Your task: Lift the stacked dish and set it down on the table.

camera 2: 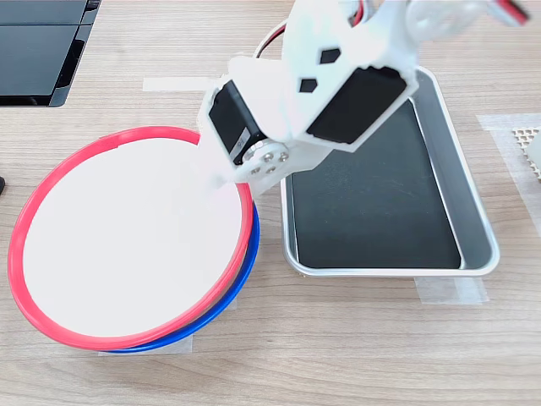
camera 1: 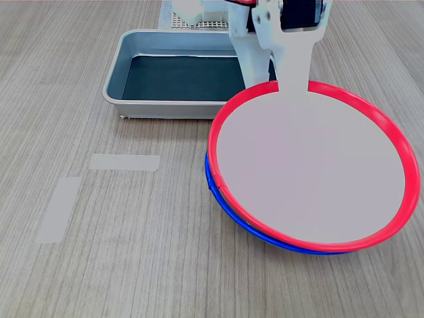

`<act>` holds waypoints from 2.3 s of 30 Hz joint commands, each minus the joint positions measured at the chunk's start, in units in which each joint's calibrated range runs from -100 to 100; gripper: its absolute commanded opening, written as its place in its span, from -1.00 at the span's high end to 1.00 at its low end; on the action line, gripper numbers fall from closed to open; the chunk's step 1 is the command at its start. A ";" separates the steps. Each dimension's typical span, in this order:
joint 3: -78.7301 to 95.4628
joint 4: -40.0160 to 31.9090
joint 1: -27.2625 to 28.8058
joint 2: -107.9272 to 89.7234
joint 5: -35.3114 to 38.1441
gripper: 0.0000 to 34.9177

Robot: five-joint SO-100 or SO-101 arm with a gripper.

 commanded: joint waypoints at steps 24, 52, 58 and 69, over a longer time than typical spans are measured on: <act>-8.34 -0.15 0.32 0.38 -0.63 0.99; -5.06 -0.15 26.11 -9.42 0.63 1.00; -5.06 -1.06 29.31 -4.48 1.32 1.00; -4.70 -4.27 30.16 2.52 1.61 1.00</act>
